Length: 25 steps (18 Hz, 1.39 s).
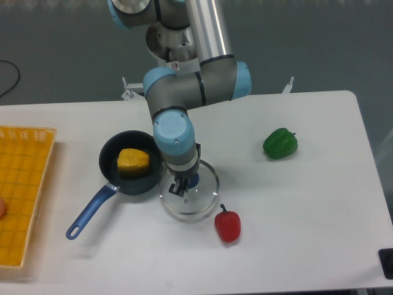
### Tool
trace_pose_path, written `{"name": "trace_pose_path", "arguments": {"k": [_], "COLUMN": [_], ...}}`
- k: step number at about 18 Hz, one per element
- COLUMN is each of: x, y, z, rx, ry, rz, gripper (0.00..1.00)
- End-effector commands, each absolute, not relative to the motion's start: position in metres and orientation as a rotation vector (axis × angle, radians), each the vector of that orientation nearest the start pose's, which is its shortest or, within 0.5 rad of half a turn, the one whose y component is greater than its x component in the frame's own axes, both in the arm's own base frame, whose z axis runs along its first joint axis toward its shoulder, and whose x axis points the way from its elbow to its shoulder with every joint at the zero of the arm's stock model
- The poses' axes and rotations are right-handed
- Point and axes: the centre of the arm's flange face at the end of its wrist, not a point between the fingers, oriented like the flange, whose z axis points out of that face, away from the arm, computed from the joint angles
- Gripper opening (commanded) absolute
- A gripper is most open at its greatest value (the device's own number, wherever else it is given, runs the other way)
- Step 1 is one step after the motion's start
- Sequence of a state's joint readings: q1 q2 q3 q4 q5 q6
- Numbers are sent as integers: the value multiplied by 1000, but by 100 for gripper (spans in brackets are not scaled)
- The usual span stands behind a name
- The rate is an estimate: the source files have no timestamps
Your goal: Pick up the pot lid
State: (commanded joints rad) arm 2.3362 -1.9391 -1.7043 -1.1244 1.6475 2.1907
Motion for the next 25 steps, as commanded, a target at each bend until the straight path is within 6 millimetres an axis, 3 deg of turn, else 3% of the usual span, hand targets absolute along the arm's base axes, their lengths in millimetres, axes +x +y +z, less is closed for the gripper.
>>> {"name": "trace_pose_path", "arguments": {"k": [4, 8, 12, 17, 25], "x": [-329, -325, -321, -298, -283], "y": [504, 504, 505, 522, 539], "z": [298, 311, 314, 317, 323], "rx": [-2516, -2621, -2674, -2742, -2801], "ry": [2012, 1877, 1803, 1681, 1585], "rz": [-78, -48, -53, -29, 8], "gripper": [43, 43, 43, 43, 43]}}
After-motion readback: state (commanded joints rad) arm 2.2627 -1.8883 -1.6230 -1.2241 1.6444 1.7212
